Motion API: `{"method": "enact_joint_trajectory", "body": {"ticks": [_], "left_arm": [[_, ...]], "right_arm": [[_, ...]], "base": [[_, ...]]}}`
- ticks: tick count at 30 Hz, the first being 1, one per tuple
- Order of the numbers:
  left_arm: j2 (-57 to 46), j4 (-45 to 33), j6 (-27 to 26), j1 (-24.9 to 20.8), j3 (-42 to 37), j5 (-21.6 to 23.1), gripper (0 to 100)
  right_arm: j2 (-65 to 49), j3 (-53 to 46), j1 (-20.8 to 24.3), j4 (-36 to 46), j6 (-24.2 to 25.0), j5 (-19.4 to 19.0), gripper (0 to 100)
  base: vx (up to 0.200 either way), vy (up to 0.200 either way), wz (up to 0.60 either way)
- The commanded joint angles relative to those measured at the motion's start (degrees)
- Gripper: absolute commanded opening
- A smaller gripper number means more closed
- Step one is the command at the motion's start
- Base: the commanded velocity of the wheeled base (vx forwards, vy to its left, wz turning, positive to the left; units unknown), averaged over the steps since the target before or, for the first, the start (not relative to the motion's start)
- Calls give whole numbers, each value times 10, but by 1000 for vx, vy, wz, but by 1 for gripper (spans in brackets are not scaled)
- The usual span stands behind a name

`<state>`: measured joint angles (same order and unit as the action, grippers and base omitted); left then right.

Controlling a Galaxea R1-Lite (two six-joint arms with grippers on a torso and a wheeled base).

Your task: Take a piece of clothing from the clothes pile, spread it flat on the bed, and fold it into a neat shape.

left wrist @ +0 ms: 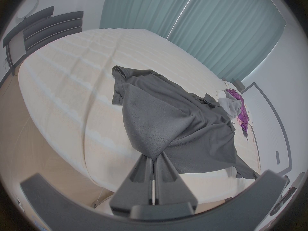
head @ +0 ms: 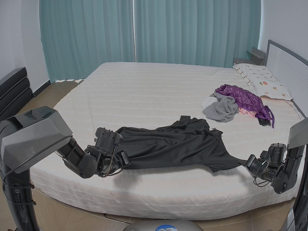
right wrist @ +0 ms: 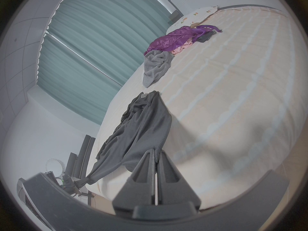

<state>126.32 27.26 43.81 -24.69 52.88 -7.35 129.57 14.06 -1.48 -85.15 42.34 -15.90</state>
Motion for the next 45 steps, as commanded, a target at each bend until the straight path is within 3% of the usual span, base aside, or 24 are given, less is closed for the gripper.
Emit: {"method": "enact_joint_trajectory", "body": {"ticks": [1, 7, 14, 15, 20, 27, 35, 45], "left_arm": [[1, 0, -1, -10, -18, 0, 0], [2, 0, -14, -37, -50, 0, 0], [2, 2, -14, -59, -55, 1, 0], [2, 4, -14, -62, -55, 1, 100], [10, 13, -10, -55, -38, 0, 100], [43, 81, -14, 1, -32, -4, 100], [51, 75, -18, 26, -42, 1, 100], [89, 80, -75, 34, -34, -4, 100]], "right_arm": [[-61, -73, -20, -22, -3, -14, 0], [-61, -139, -31, -47, -44, -22, 0], [-35, -134, -40, -47, -53, -27, 0], [-35, -133, -41, -47, -52, -27, 0], [-42, -104, -62, -47, -45, -30, 0], [-33, -91, -74, -47, -45, -31, 0], [-21, -87, -80, -47, -45, -32, 0], [-18, -83, -80, -47, -45, -32, 0]], "base": [[0, 0, 0], [0, 0, 0], [0, 0, 0], [0, 0, 0], [0, 0, 0], [0, 0, 0], [0, 0, 0], [0, 0, 0]]}}
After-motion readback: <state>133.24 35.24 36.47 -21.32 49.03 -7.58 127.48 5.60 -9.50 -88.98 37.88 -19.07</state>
